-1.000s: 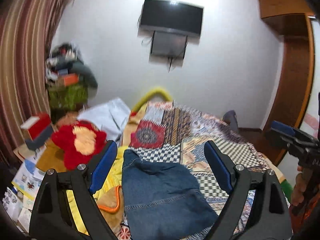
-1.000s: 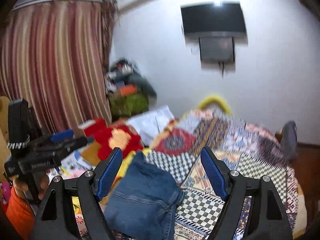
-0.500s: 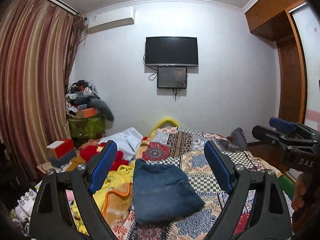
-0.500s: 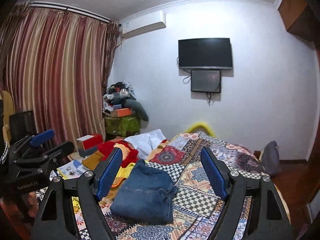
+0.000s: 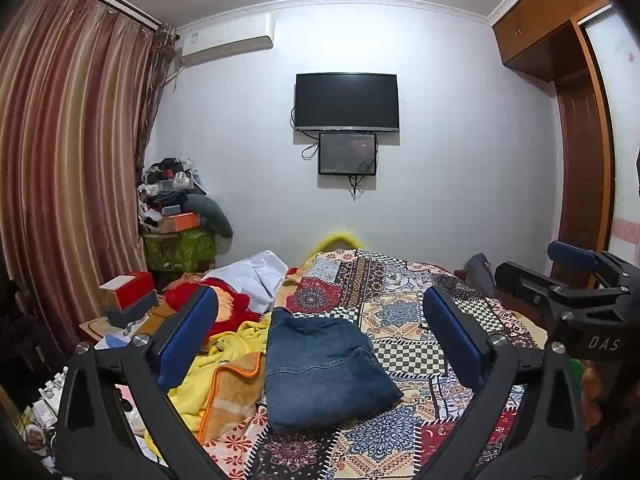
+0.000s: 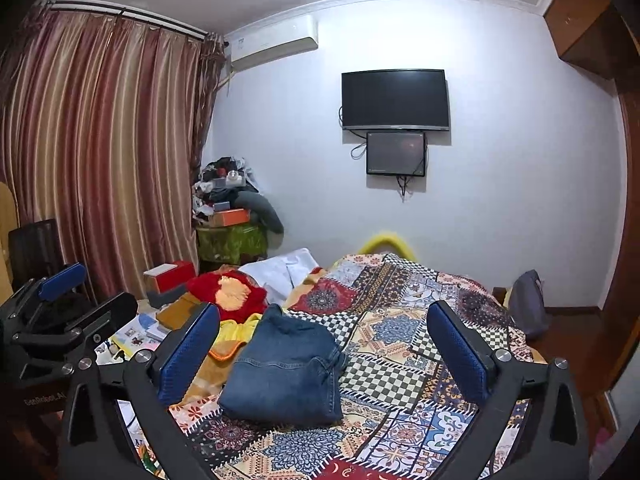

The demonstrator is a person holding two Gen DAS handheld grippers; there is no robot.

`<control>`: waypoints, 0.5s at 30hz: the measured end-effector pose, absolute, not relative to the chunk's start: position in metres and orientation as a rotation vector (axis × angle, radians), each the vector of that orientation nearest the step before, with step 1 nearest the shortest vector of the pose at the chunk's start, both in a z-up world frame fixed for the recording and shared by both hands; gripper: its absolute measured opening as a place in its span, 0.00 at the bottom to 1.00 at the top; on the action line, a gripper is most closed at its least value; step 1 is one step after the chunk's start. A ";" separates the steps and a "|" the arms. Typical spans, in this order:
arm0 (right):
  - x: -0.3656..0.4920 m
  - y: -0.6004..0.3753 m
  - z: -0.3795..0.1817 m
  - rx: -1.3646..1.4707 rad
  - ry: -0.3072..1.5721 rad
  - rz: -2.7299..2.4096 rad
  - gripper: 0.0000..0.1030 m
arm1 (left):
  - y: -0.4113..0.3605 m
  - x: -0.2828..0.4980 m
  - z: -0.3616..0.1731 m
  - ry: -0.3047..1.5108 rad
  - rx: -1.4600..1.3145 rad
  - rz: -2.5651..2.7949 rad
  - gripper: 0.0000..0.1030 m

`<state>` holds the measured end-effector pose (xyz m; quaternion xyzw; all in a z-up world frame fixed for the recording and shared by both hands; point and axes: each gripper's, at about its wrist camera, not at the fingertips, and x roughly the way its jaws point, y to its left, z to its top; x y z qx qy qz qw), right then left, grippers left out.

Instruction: Fold large clothes

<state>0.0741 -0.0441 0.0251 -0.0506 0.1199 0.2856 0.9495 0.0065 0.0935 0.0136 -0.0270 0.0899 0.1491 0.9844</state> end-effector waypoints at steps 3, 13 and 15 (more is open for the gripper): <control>0.070 -0.042 0.027 -0.117 0.237 0.573 1.00 | 0.095 0.007 0.012 0.183 -0.058 0.300 1.00; 0.076 -0.039 0.023 -0.110 0.266 0.577 1.00 | 0.100 0.010 0.006 0.206 -0.078 0.310 1.00; 0.076 -0.039 0.022 -0.107 0.273 0.578 1.00 | 0.101 0.011 0.005 0.210 -0.081 0.312 1.00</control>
